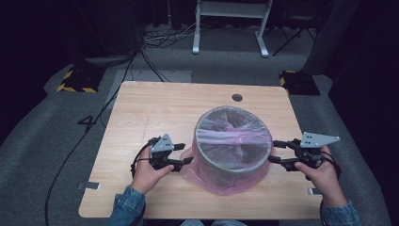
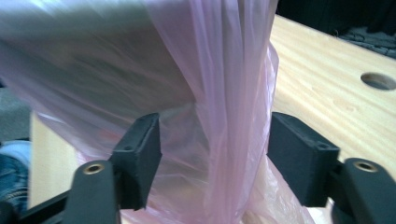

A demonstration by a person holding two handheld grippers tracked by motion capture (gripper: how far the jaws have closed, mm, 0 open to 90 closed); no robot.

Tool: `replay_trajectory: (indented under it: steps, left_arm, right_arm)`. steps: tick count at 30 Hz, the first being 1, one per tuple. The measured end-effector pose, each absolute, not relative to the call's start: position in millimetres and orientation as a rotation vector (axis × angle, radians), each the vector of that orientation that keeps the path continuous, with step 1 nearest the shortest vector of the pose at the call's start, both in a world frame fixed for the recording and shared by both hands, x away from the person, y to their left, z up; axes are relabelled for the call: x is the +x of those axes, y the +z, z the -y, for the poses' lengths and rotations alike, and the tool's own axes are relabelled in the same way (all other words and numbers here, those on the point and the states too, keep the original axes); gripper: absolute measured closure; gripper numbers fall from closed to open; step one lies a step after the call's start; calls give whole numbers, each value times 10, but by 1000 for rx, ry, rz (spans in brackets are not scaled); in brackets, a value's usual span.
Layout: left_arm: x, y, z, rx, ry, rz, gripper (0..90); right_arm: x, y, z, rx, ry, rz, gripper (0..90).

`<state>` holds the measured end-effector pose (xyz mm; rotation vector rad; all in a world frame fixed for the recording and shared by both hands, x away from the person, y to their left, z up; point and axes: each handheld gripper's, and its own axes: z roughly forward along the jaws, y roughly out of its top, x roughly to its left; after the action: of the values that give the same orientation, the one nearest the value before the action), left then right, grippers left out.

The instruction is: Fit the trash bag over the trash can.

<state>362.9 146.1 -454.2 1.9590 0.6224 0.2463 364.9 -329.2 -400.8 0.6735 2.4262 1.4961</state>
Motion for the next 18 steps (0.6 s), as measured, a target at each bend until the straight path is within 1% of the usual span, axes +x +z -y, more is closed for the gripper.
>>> replay_trajectory:
  steps: [2,6,12,18]
  left_arm:
    - [3554,-4518,-1552,1930,282,-634,314]
    - [3443,-4518,-1714,1934,350,-683,299]
    - [3347,-4648,-1894,1960,406,-789,298]
    - [3250,-4787,-2066,1980,443,-909,293]
  right_arm:
    - [3609,-3911,3326,662,1548,-2392,289]
    - [3563,-3691,3306,629,1627,-2350,211]
    - [3578,-3339,3193,552,1609,-2356,212]
    - [3748,-3082,3012,559,1602,-2335,200]
